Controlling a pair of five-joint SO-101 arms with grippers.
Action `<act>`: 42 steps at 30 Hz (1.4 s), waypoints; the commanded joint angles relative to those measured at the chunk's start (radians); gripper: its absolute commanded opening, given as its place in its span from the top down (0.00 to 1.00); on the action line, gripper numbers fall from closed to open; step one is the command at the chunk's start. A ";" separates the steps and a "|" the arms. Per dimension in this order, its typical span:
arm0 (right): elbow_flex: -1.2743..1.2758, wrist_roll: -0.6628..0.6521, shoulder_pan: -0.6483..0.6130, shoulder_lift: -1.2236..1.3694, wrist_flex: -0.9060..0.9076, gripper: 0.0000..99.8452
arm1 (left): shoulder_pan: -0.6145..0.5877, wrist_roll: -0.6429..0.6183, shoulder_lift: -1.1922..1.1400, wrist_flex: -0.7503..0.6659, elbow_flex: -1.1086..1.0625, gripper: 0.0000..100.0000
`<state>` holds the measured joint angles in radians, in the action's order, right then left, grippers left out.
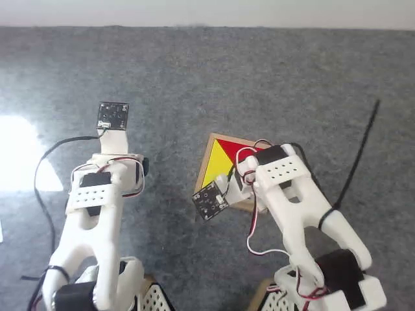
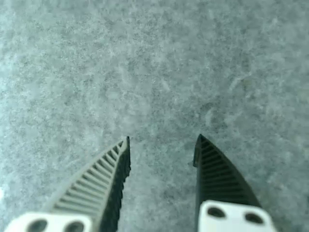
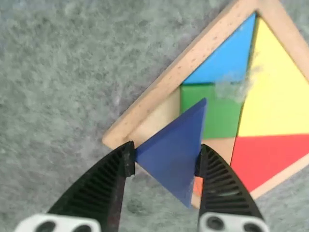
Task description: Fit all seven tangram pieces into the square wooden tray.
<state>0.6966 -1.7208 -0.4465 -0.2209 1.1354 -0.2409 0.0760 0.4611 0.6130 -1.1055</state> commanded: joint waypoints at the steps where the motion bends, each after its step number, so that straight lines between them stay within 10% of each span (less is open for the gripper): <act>1: -0.015 -0.014 0.016 0.005 -0.021 0.86 | 0.008 0.005 0.003 0.011 0.007 0.79; 29: -0.044 0.003 0.071 0.002 -0.041 0.72 | 0.009 0.003 0.003 0.011 0.007 0.79; 42: -0.100 0.832 0.120 -0.031 -0.189 0.74 | 0.009 0.003 0.005 0.008 0.007 0.79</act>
<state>0.6076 -1.1024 -0.3821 -0.2025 1.0096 -0.2378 0.0760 0.4611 0.6130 -1.1055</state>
